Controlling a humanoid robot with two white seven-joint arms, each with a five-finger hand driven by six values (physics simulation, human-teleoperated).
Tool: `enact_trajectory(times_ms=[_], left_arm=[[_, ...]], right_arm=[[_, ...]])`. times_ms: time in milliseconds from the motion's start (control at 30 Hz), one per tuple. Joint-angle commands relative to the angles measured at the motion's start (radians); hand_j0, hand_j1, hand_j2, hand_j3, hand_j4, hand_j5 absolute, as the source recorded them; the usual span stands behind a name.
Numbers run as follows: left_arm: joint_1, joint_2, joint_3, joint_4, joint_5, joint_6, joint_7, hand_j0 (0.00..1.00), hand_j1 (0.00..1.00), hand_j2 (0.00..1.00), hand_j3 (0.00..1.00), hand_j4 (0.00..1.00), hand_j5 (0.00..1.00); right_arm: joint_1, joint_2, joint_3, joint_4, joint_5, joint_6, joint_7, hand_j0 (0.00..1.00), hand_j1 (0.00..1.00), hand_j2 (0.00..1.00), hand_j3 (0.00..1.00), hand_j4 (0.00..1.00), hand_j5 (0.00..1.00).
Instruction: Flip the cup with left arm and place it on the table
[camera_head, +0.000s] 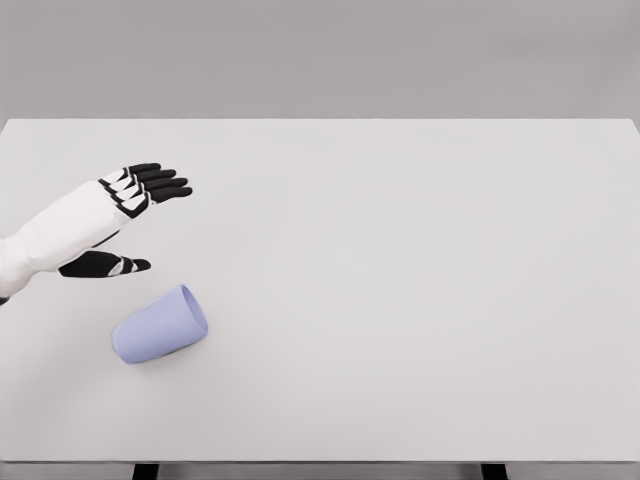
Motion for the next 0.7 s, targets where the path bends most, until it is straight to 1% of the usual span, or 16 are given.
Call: enact_trajectory(times_ms=[0, 400, 500, 533, 567, 600, 633, 667], left_arm=[[0.000, 0.002, 0.000, 0.000, 0.005, 0.000, 0.001, 1.00, 1.00, 1.00, 1.00, 1.00, 1.00], [-0.003, 0.005, 0.010, 0.001, 0.000, 0.000, 0.001, 1.00, 1.00, 1.00, 1.00, 1.00, 1.00], [-0.011, 0.004, 0.013, 0.007, -0.009, 0.000, 0.001, 1.00, 1.00, 1.00, 1.00, 1.00, 1.00], [-0.012, 0.008, 0.024, 0.015, -0.011, 0.000, 0.001, 1.00, 1.00, 1.00, 1.00, 1.00, 1.00], [-0.003, 0.002, 0.021, 0.024, -0.021, 0.000, -0.004, 1.00, 1.00, 1.00, 1.00, 1.00, 1.00], [-0.003, 0.004, 0.023, 0.024, -0.018, 0.000, -0.022, 1.00, 1.00, 1.00, 1.00, 1.00, 1.00], [-0.014, 0.004, 0.027, 0.024, 0.003, 0.000, -0.116, 1.00, 1.00, 1.00, 1.00, 1.00, 1.00], [-0.018, 0.002, 0.030, 0.020, 0.029, 0.000, -0.180, 1.00, 1.00, 1.00, 1.00, 1.00, 1.00]], right_arm=[[0.000, 0.000, -0.004, -0.005, -0.008, -0.001, 0.000, 1.00, 1.00, 1.00, 1.00, 1.00, 1.00], [0.002, 0.000, 0.001, 0.002, -0.005, 0.001, 0.000, 1.00, 1.00, 1.00, 1.00, 1.00, 1.00], [0.003, 0.000, 0.003, 0.002, -0.005, 0.001, 0.000, 1.00, 1.00, 1.00, 1.00, 1.00, 1.00], [0.003, 0.000, 0.003, 0.002, -0.005, 0.001, 0.000, 1.00, 1.00, 1.00, 1.00, 1.00, 1.00], [0.002, 0.000, 0.003, 0.002, -0.005, 0.001, 0.000, 1.00, 1.00, 1.00, 1.00, 1.00, 1.00], [0.003, 0.000, 0.001, 0.002, -0.005, 0.001, 0.000, 1.00, 1.00, 1.00, 1.00, 1.00, 1.00], [0.003, 0.000, 0.003, 0.002, -0.005, 0.001, 0.000, 1.00, 1.00, 1.00, 1.00, 1.00, 1.00], [0.003, 0.000, 0.003, 0.002, -0.005, 0.001, 0.000, 1.00, 1.00, 1.00, 1.00, 1.00, 1.00]])
